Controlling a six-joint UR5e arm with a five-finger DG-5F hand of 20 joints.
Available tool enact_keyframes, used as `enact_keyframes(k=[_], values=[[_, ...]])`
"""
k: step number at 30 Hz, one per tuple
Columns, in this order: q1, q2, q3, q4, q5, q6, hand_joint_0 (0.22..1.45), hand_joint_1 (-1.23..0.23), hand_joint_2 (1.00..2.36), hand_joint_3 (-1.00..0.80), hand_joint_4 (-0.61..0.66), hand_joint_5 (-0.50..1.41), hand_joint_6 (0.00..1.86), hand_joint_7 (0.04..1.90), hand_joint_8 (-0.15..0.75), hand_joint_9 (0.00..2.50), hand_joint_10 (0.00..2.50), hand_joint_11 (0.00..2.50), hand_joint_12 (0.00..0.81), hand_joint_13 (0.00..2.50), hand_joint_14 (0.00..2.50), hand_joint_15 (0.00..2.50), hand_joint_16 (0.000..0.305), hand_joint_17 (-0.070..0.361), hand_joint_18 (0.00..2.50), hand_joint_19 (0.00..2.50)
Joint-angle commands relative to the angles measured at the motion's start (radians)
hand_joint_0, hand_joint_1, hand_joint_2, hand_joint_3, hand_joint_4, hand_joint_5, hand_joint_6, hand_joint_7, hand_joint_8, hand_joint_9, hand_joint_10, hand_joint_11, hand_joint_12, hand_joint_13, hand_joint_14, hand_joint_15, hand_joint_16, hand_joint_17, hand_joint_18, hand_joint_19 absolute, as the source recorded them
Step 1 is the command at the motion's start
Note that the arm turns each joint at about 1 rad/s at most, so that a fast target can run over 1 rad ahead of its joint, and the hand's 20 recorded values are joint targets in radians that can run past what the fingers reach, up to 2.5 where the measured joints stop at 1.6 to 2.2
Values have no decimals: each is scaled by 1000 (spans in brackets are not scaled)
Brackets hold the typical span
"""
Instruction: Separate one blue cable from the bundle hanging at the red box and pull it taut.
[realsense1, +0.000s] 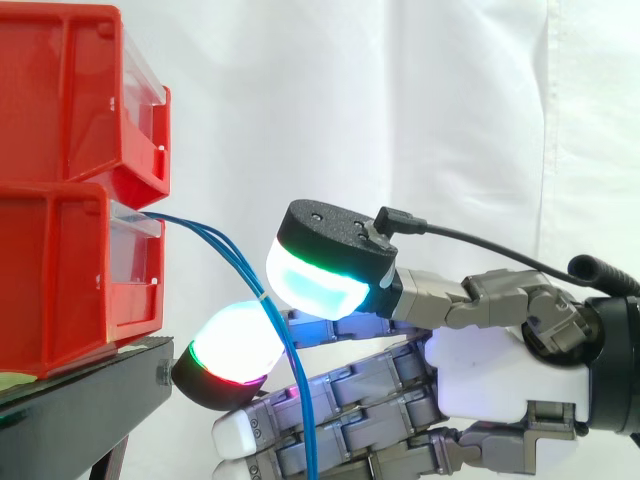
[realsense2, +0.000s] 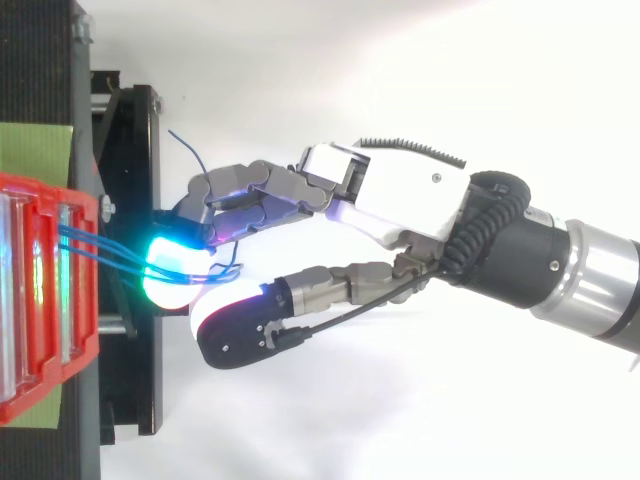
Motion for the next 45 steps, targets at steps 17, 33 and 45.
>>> enact_keyframes(k=[17,33,45], values=[[5,11,0,-30,4,0,636,-687,1009,-388,139,-204,849,844,267,743,15,554,270,642,9,247,23,53,363,108],[6,11,0,-25,5,0,647,-709,1014,-301,91,-212,924,967,272,751,15,603,271,643,10,264,23,52,365,108],[6,13,5,-37,2,0,740,-828,1000,-500,119,-222,966,947,256,787,16,651,264,704,11,288,23,52,472,117]])
